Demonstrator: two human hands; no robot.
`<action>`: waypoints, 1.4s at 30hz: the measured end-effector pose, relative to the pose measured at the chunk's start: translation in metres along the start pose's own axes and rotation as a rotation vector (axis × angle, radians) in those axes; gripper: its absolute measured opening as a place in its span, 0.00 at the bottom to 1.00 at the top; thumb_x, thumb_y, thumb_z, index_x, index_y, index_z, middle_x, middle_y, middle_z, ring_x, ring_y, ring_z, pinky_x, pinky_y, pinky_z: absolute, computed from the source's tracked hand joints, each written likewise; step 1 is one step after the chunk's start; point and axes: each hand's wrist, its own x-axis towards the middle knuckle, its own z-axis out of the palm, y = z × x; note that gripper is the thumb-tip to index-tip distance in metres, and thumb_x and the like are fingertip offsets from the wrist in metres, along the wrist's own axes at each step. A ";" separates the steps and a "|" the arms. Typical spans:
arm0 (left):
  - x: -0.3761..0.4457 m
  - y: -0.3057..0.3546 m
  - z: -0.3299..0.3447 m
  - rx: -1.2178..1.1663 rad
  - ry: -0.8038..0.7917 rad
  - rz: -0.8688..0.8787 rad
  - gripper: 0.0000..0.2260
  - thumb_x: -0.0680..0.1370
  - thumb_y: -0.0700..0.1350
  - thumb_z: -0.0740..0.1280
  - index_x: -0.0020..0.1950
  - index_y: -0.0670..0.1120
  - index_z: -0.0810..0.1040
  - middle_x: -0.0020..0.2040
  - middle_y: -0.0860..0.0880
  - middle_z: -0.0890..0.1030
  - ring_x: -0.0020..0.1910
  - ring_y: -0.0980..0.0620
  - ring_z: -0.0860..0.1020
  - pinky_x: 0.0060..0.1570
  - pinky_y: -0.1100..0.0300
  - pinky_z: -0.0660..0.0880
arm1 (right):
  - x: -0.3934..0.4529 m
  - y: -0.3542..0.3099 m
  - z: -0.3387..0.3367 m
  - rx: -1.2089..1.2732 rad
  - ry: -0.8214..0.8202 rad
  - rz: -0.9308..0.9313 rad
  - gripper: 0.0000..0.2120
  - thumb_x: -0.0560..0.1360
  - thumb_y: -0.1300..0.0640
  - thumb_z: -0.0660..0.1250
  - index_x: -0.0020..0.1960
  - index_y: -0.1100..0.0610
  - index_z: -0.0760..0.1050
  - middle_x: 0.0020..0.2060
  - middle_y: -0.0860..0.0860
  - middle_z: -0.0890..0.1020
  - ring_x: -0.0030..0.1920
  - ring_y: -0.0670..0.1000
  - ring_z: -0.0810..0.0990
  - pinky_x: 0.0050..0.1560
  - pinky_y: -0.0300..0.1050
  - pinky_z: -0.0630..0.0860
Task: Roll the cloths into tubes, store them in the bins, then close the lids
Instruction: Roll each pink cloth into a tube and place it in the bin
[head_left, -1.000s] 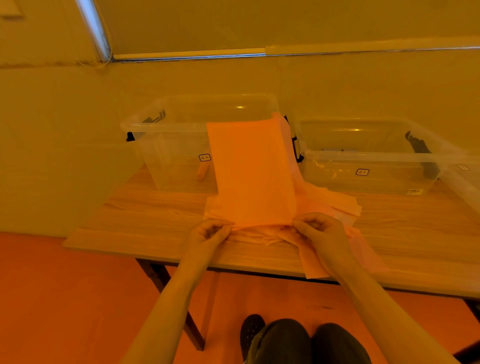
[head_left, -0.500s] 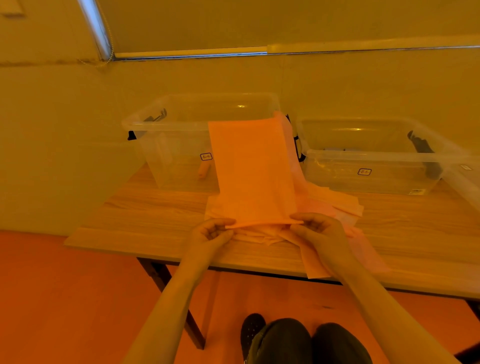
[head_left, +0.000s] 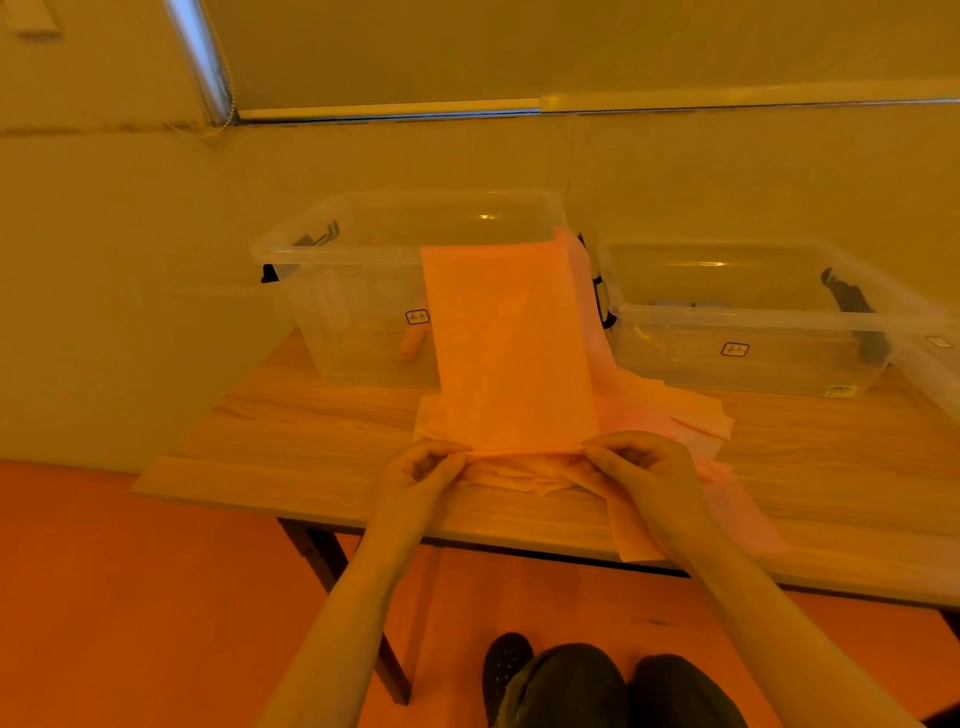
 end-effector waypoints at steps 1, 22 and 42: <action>0.000 0.000 0.000 -0.014 0.010 0.006 0.04 0.76 0.41 0.68 0.47 0.47 0.83 0.44 0.49 0.84 0.44 0.55 0.81 0.43 0.65 0.75 | 0.001 -0.001 0.001 0.008 0.002 0.002 0.03 0.73 0.64 0.71 0.45 0.61 0.83 0.39 0.52 0.86 0.40 0.47 0.84 0.40 0.37 0.79; -0.002 0.005 -0.014 0.075 -0.014 0.013 0.05 0.75 0.43 0.70 0.42 0.52 0.85 0.44 0.50 0.84 0.47 0.52 0.81 0.48 0.58 0.75 | 0.011 0.001 0.014 0.008 -0.012 0.010 0.03 0.72 0.63 0.71 0.44 0.62 0.83 0.40 0.55 0.85 0.43 0.52 0.84 0.43 0.39 0.80; -0.008 0.001 -0.014 0.057 -0.016 0.011 0.04 0.76 0.41 0.69 0.44 0.47 0.83 0.46 0.45 0.82 0.47 0.50 0.79 0.45 0.60 0.72 | 0.007 0.011 0.012 0.151 -0.061 0.058 0.02 0.70 0.60 0.71 0.41 0.56 0.83 0.40 0.56 0.85 0.45 0.57 0.84 0.48 0.46 0.81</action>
